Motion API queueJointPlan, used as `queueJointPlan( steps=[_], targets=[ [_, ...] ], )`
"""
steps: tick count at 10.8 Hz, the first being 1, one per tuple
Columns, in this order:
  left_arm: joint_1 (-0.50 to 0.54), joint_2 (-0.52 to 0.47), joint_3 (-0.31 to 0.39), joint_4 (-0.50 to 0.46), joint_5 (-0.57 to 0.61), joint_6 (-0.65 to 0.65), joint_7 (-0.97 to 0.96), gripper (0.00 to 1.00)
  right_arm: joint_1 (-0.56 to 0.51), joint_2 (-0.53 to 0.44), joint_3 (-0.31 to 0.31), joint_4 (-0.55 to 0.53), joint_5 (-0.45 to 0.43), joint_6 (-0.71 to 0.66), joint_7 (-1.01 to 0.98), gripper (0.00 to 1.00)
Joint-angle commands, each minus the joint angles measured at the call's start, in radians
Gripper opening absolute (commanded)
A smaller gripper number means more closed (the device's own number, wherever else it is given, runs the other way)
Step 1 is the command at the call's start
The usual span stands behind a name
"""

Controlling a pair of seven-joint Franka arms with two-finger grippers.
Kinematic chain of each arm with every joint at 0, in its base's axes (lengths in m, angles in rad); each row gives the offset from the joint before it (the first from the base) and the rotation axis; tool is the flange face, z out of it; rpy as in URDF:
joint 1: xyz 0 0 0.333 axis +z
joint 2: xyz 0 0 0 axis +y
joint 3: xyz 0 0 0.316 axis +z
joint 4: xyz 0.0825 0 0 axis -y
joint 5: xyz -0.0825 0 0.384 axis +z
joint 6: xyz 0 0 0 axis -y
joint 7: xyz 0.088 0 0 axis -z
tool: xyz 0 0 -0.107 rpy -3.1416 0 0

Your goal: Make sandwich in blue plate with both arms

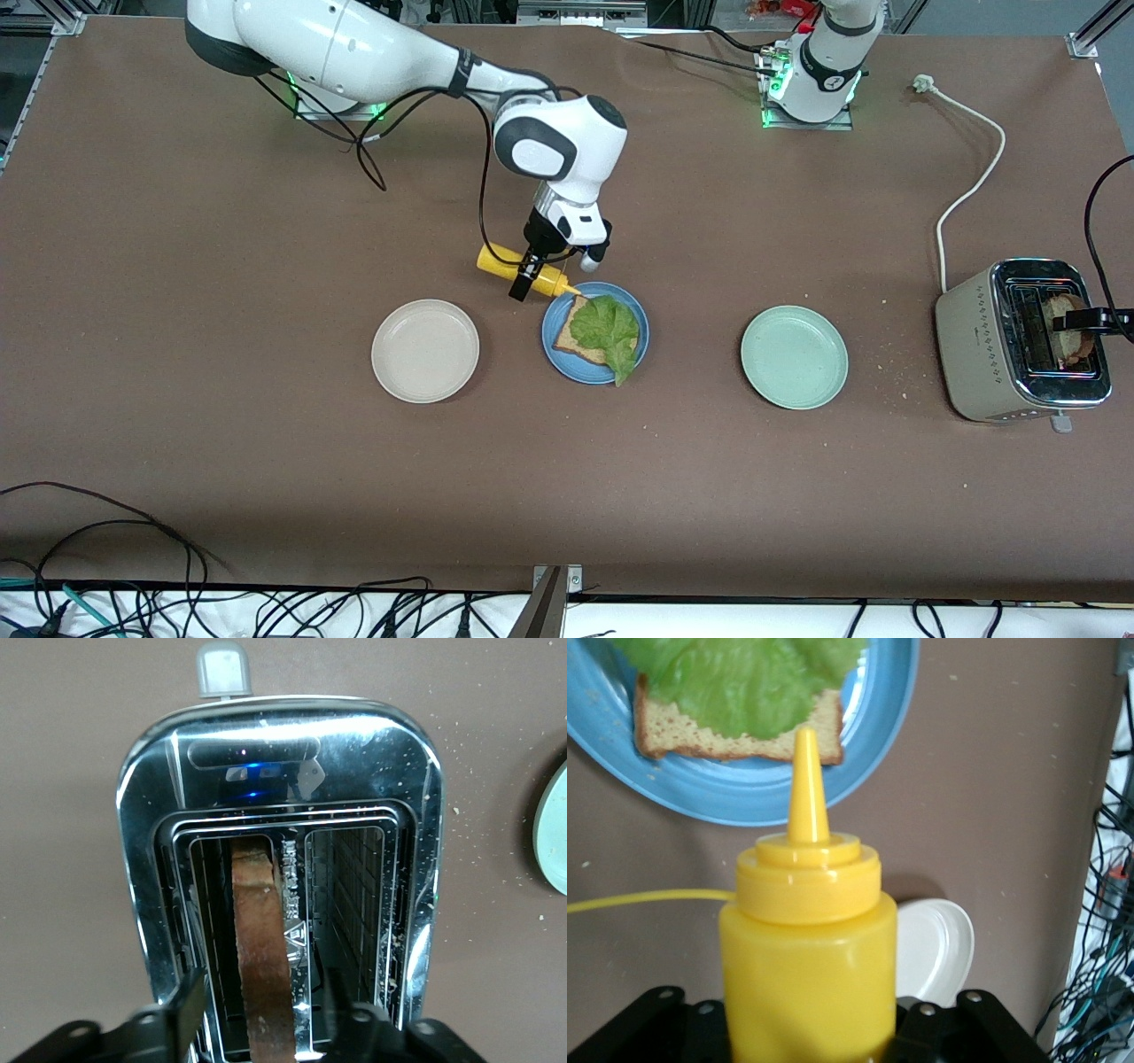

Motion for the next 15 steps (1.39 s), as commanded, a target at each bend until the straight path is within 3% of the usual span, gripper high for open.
queueJointPlan(
  steps=[1, 5, 6, 8, 11, 13, 15],
  targets=[
    [0.01, -0.008, -0.006, -0.008, 0.043, 0.005, 0.004, 0.0, -0.082, -0.046, 0.124, 0.1, 0.144, -0.116, -0.091, 0.0],
    [0.007, -0.039, -0.01, 0.004, 0.045, -0.051, 0.008, 0.0, -0.209, -0.198, 0.106, 0.261, 0.532, -0.127, -0.344, 0.0],
    [0.005, -0.068, -0.01, 0.006, 0.045, -0.073, 0.008, 0.0, -0.223, -0.233, 0.041, 0.321, 0.652, -0.132, -0.422, 0.0],
    [-0.006, -0.125, -0.026, 0.015, 0.081, -0.149, 0.002, 0.0, -0.223, -0.331, -0.216, 0.413, 0.993, -0.126, -0.643, 0.0],
    [-0.103, -0.243, -0.036, 0.015, 0.096, -0.267, -0.009, 0.0, -0.219, -0.442, -0.714, 0.405, 1.581, -0.126, -1.104, 0.0],
    [-0.201, -0.292, -0.037, 0.015, 0.076, -0.356, -0.076, 0.0, -0.217, -0.44, -0.922, 0.357, 1.827, -0.15, -1.364, 0.0],
    [-0.317, -0.306, -0.034, 0.015, 0.018, -0.421, -0.178, 0.0, -0.219, -0.425, -1.079, 0.285, 2.028, -0.198, -1.618, 0.0]
  ],
)
